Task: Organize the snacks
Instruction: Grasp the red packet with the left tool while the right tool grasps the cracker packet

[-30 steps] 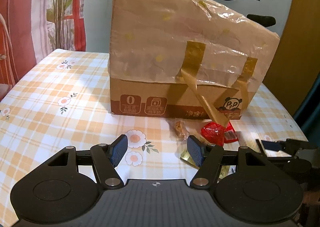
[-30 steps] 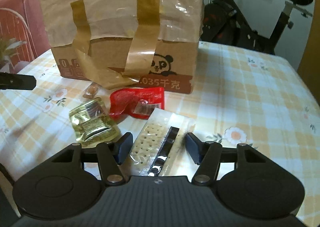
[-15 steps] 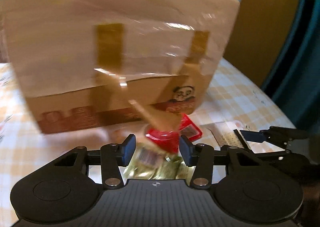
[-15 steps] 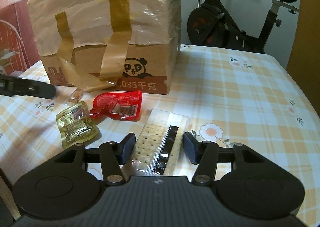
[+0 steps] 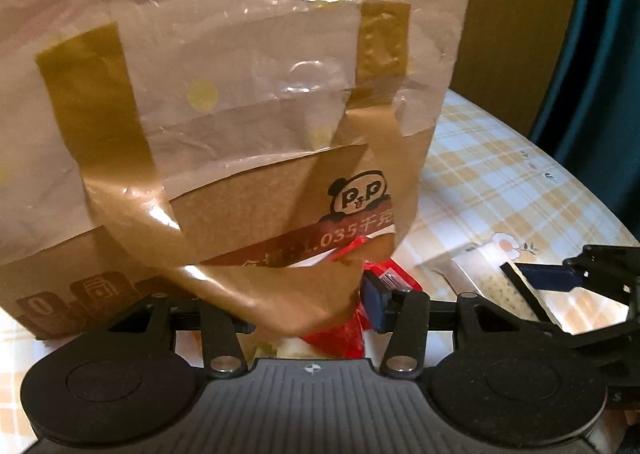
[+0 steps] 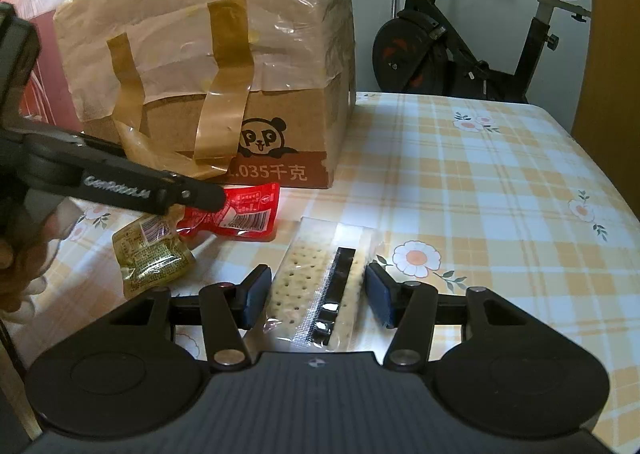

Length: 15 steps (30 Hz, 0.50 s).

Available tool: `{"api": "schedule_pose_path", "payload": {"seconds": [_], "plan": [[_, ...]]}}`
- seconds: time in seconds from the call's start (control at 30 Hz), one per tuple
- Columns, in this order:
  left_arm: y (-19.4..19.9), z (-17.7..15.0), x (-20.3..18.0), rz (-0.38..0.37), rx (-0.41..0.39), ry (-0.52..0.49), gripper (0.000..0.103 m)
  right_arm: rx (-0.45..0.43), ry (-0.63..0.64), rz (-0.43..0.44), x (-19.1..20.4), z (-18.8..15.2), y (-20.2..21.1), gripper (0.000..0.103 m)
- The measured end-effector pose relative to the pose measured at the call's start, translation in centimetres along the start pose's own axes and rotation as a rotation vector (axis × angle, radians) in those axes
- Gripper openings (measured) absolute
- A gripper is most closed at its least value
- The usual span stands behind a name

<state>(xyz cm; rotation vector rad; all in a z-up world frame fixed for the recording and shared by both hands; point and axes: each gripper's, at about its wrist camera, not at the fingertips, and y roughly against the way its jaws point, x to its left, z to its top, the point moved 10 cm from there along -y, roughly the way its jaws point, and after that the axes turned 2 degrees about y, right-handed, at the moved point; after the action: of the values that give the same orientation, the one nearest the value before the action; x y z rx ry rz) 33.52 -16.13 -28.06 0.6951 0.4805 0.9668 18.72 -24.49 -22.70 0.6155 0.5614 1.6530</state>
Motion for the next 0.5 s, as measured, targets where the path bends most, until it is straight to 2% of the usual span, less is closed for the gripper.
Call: {"api": "schedule_pose_path", "payload": {"seconds": [0.2, 0.37, 0.5], "plan": [[-1.8, -0.5, 0.1, -0.012, 0.029, 0.003, 0.059, -0.002, -0.002, 0.001, 0.0, 0.0, 0.0, 0.055], [-1.8, -1.1, -0.9, -0.025, 0.033, -0.033, 0.060, -0.003, -0.002, 0.000, 0.0, 0.0, -0.1, 0.055], [-1.3, -1.6, -1.1, -0.050, 0.034, -0.047, 0.043, -0.003, 0.000, -0.002, 0.1, 0.0, -0.1, 0.055]]}}
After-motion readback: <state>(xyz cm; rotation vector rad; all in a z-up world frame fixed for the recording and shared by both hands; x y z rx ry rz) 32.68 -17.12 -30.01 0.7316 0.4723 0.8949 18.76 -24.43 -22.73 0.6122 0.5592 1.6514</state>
